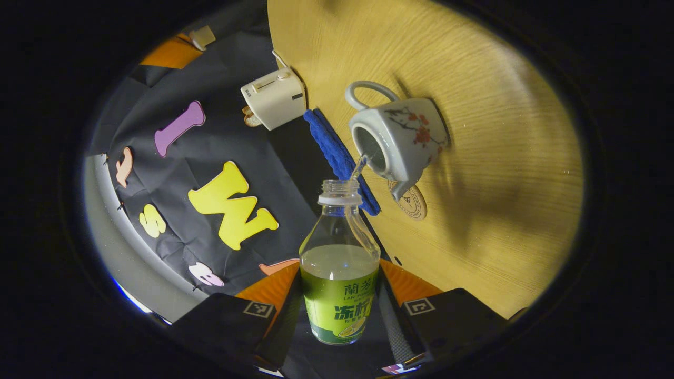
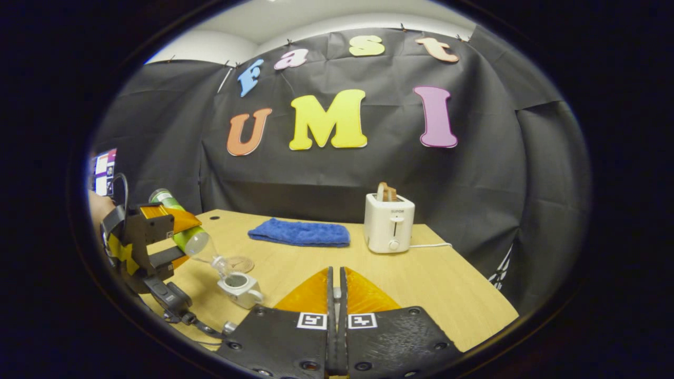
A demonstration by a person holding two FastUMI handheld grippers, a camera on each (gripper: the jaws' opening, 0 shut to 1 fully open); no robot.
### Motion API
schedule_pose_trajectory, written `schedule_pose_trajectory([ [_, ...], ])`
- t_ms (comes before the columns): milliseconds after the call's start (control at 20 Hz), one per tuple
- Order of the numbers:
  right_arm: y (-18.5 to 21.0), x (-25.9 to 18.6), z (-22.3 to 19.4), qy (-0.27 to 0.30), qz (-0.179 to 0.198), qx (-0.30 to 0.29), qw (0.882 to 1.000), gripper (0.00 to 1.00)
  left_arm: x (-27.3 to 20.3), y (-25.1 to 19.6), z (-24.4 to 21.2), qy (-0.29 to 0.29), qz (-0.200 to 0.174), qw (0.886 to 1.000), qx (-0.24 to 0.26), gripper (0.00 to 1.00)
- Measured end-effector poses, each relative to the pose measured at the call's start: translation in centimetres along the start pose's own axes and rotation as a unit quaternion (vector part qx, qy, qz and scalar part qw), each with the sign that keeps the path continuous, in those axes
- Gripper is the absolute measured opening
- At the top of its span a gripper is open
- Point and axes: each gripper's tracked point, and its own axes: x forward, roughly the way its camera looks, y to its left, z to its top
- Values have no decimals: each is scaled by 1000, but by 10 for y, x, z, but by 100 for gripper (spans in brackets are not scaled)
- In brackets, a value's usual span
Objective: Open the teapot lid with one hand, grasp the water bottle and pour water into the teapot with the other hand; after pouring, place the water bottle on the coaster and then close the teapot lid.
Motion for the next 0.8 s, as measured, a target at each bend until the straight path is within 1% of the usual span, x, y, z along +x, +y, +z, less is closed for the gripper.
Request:
schedule_pose_trajectory([
  [250,7,0,0,0,6,-11,1000,0,-2,1,2,0,1,1000,9,75],
  [650,5,-1,2,-2,5,-13,1000,0,-7,7,5,0,9,1000,25,75],
  [700,5,-1,0,-1,5,-13,1000,0,-8,7,5,-1,8,1000,26,72],
  [750,5,-1,1,0,5,-13,1000,0,-8,8,5,0,9,1000,28,75],
  [800,3,-1,1,-1,3,-13,1000,0,-8,8,5,0,8,1000,30,74],
])
